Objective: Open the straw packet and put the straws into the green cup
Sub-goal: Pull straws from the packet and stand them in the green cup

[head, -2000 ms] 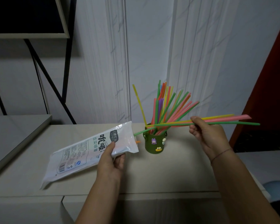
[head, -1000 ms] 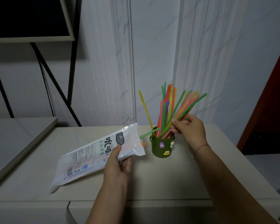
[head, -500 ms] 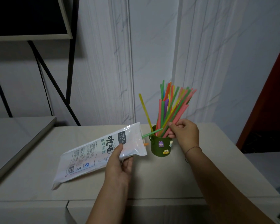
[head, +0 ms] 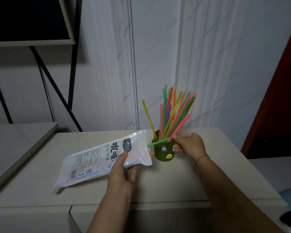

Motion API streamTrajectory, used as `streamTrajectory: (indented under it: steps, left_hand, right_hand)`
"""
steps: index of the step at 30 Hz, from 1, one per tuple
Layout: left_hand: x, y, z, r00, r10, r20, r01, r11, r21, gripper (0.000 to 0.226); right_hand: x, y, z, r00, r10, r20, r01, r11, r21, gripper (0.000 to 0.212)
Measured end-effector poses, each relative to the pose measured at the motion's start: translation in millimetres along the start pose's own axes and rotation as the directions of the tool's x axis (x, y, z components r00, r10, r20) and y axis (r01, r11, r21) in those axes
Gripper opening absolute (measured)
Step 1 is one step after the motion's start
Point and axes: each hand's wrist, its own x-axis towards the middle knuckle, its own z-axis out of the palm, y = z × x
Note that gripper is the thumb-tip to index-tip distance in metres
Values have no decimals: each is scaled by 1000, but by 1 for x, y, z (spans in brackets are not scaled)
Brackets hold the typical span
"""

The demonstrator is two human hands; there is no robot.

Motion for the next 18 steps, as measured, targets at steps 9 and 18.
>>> streamTrajectory:
  steps: [9, 18]
  left_hand:
    - [2, -1, -7, 949, 294, 114, -310, 936, 165, 35]
    - [-3, -8, -5, 833, 449, 324, -540, 785, 303, 46]
  right_hand:
    - [-35, -4, 9, 836, 375, 401, -531, 737, 417, 44]
    - [-48, 1, 23, 766, 429, 479, -635, 617, 465, 41]
